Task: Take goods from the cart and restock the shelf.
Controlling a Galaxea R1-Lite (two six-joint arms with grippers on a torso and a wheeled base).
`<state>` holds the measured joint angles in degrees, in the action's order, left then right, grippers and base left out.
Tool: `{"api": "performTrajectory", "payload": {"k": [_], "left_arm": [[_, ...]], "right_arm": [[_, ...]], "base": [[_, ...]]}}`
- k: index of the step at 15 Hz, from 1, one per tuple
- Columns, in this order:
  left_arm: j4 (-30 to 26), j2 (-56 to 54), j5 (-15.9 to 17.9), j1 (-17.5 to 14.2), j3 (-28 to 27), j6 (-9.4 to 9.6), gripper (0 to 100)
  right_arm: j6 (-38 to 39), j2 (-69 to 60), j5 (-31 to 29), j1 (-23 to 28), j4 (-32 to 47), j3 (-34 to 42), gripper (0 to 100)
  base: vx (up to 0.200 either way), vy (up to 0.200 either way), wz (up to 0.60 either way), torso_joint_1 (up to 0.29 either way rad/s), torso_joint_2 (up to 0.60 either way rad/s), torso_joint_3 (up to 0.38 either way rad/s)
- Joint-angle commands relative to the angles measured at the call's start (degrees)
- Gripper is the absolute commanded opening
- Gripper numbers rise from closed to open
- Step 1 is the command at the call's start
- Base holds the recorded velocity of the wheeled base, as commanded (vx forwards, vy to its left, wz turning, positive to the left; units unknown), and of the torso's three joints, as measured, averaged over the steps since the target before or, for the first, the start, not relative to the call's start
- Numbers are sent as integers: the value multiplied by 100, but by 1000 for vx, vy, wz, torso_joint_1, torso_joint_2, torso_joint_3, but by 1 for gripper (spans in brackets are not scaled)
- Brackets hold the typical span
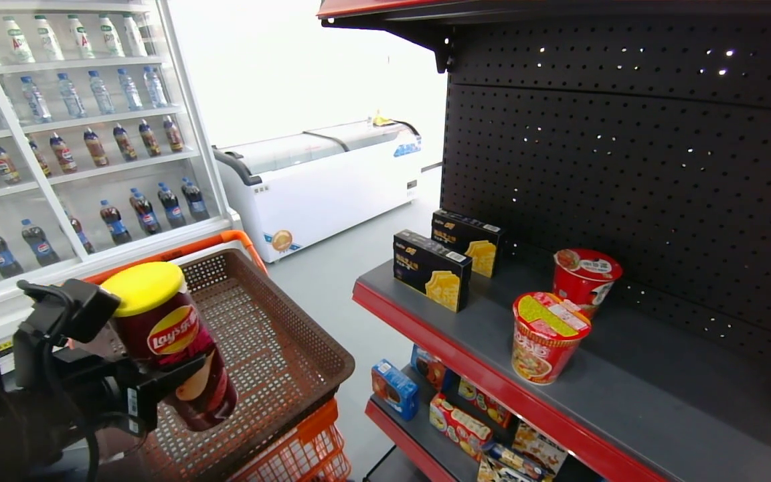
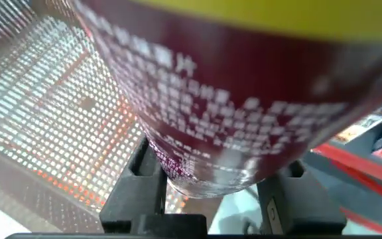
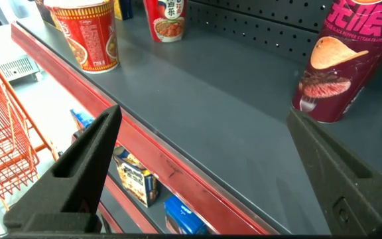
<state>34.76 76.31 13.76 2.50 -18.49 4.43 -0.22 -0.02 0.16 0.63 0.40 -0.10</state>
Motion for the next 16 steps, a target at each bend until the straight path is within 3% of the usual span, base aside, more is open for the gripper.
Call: {"api": "performTrajectory", "payload": {"k": [1, 5, 9, 11, 16], "left_arm": [[-162, -829, 4, 31, 4, -73, 0], [-215, -1444, 56, 172, 197, -73, 0], [-874, -1980, 4, 110, 127, -109, 0], [-1384, -2411, -190, 84, 100, -126, 0], [-1603, -2701, -278, 102, 135, -135, 0]], "right_arm": [[-4, 2, 2, -2, 4, 1, 100], [-4, 2, 2, -2, 4, 1, 100], [-4, 2, 2, -2, 4, 1, 100], [-4, 2, 2, -2, 4, 1, 100], [-4, 2, 2, -2, 4, 1, 100]], "base": [[0, 0, 0, 0, 0, 0], [0, 0, 0, 0, 0, 0], [0, 0, 0, 0, 0, 0], [0, 0, 0, 0, 0, 0], [0, 0, 0, 0, 0, 0]]}}
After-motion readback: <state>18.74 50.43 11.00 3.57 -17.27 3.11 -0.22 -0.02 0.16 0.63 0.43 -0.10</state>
